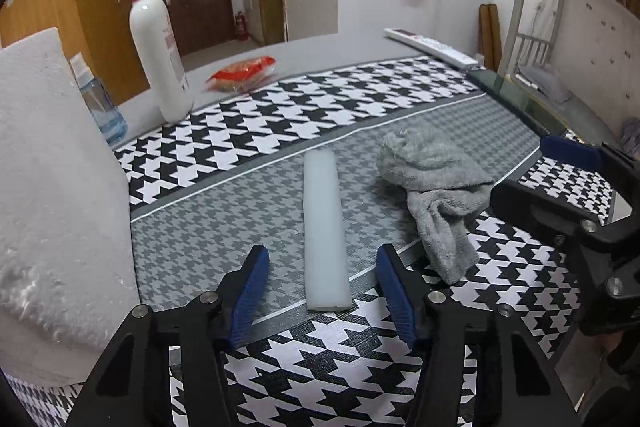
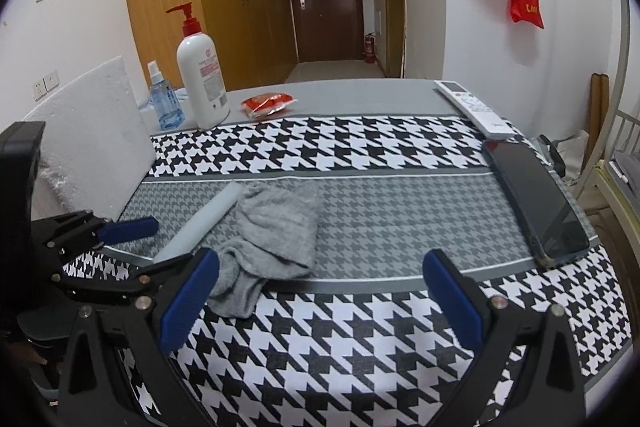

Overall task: Organize soft objects
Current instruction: 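Close the left gripper on the white foam stick, then grasp the grey sock with the right gripper beside the left gripper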

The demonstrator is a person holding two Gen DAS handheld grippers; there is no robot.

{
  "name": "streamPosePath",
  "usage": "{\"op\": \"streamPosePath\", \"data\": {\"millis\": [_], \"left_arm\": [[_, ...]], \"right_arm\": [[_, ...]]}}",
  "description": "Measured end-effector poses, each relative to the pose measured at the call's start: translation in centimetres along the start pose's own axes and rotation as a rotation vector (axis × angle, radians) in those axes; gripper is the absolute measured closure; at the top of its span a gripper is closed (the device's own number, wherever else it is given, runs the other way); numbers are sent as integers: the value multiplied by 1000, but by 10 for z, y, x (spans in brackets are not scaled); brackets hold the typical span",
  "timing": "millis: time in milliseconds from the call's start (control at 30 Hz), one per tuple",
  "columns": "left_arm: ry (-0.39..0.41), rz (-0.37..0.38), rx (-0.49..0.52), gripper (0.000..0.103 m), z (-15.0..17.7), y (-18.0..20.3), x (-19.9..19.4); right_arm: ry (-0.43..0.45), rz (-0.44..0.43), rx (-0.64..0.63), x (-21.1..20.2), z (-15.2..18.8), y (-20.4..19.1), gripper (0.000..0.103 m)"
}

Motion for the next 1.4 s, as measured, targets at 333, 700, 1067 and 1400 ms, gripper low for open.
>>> {"op": "streamPosePath", "data": {"millis": [333, 700, 1067, 1400], "left_arm": [[-11, -4, 7, 60, -3, 2, 5], [-4, 4, 22, 81, -4, 4, 6], [38, -28, 13, 84, -7, -6, -6], [55, -38, -5, 84, -3, -13, -13]], "right_arm": [[-45, -44, -18, 9, 0, -5, 0], [-82, -28, -90, 20, -12, -17, 0], [-131, -32, -106, 35, -12, -20, 1], [-193, -66, -102, 48, -5, -23, 22]]}}
Point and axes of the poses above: each gripper's, at about its wrist camera, not at the fingertips, and x roughly the way its jaws point, y to its right, z to its underside, the point moved 3 cm from there along x, roughly the way its jaws point, and after that the axes turned 4 degrees about y, right-handed, at the moved point
